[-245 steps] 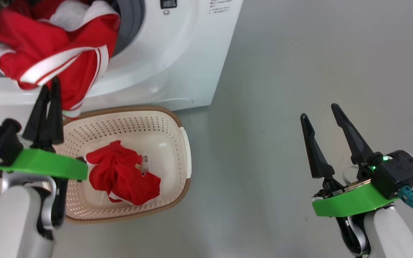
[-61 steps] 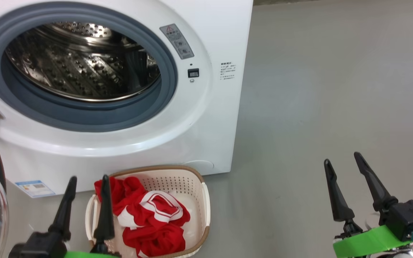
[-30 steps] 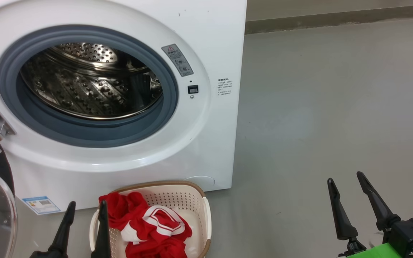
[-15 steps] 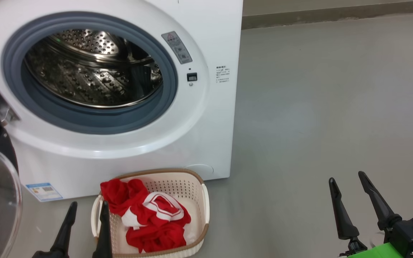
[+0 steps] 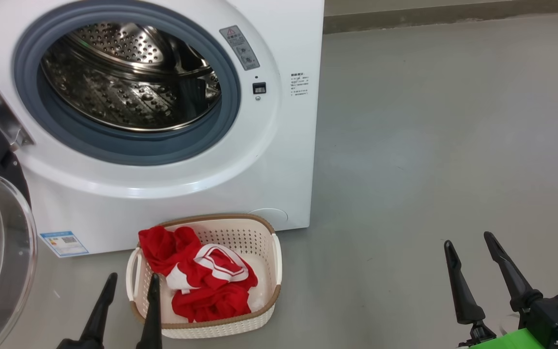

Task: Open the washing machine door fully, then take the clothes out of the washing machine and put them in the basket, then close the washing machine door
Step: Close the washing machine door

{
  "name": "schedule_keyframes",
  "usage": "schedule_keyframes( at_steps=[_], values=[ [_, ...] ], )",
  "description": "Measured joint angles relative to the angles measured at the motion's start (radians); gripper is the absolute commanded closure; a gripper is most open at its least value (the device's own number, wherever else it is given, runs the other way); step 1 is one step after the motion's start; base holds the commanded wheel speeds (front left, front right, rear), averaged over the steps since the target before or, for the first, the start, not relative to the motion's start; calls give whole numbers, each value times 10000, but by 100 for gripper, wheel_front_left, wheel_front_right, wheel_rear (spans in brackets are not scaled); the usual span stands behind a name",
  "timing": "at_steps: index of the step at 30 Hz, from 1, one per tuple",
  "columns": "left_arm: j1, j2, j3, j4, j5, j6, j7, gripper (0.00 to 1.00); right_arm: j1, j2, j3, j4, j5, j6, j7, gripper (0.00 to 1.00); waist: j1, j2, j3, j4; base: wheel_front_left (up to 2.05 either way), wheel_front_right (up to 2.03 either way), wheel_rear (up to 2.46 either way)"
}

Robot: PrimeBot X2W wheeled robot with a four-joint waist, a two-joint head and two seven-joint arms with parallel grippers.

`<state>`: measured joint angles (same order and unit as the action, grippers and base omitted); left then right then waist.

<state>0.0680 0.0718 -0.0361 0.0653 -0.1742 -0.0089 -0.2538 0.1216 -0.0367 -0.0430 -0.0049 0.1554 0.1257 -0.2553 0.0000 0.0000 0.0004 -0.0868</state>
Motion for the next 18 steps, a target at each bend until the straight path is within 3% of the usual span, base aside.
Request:
schedule_keyframes(
  at_steps=[18],
  values=[
    [-12,21,10,-234,236,527,0,0,-8,0,-2,-27,-2,0,0,0,0,0,188,433,0,0,0]
  ],
)
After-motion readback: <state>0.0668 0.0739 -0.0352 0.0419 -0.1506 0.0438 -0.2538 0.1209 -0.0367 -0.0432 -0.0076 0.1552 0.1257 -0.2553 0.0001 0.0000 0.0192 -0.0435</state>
